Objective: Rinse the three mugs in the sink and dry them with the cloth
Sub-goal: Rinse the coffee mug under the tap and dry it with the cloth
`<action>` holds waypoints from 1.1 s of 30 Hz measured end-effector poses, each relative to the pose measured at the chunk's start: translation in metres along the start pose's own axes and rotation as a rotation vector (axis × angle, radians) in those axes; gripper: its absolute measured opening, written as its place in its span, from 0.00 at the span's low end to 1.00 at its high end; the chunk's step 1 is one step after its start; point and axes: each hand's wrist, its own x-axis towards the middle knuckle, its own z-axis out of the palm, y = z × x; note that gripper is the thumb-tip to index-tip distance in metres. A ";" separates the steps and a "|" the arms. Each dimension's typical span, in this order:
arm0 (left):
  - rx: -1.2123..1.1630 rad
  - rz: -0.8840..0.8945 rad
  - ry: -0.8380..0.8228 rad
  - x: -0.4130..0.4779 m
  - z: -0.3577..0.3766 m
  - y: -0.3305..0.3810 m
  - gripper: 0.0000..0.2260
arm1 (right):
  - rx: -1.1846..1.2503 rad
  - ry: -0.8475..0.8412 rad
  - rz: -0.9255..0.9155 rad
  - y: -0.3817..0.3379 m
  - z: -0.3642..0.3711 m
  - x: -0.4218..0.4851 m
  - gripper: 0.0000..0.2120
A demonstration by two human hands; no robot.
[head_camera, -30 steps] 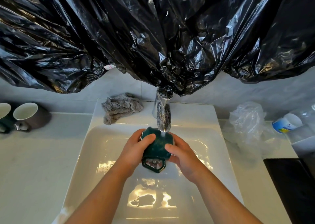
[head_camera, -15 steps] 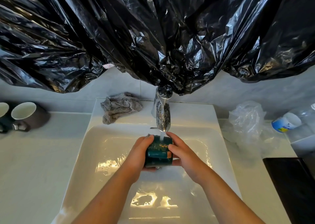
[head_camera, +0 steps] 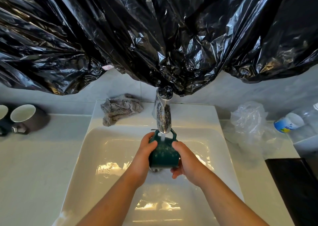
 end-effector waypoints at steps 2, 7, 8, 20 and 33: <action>0.000 0.055 -0.010 0.000 -0.002 -0.002 0.22 | -0.075 0.000 0.058 -0.002 -0.002 0.001 0.25; -0.004 -0.024 0.101 0.002 0.002 0.002 0.22 | 0.009 -0.084 -0.124 0.000 -0.007 0.000 0.30; -0.002 -0.060 0.132 0.002 0.004 0.004 0.25 | -0.012 -0.091 -0.141 0.001 -0.005 0.000 0.32; 0.010 0.013 0.075 -0.009 -0.006 0.004 0.19 | -0.081 -0.085 -0.122 -0.008 0.008 -0.004 0.21; 0.095 -0.179 0.144 -0.010 -0.002 0.013 0.25 | -0.842 0.125 -0.232 -0.018 0.006 -0.029 0.49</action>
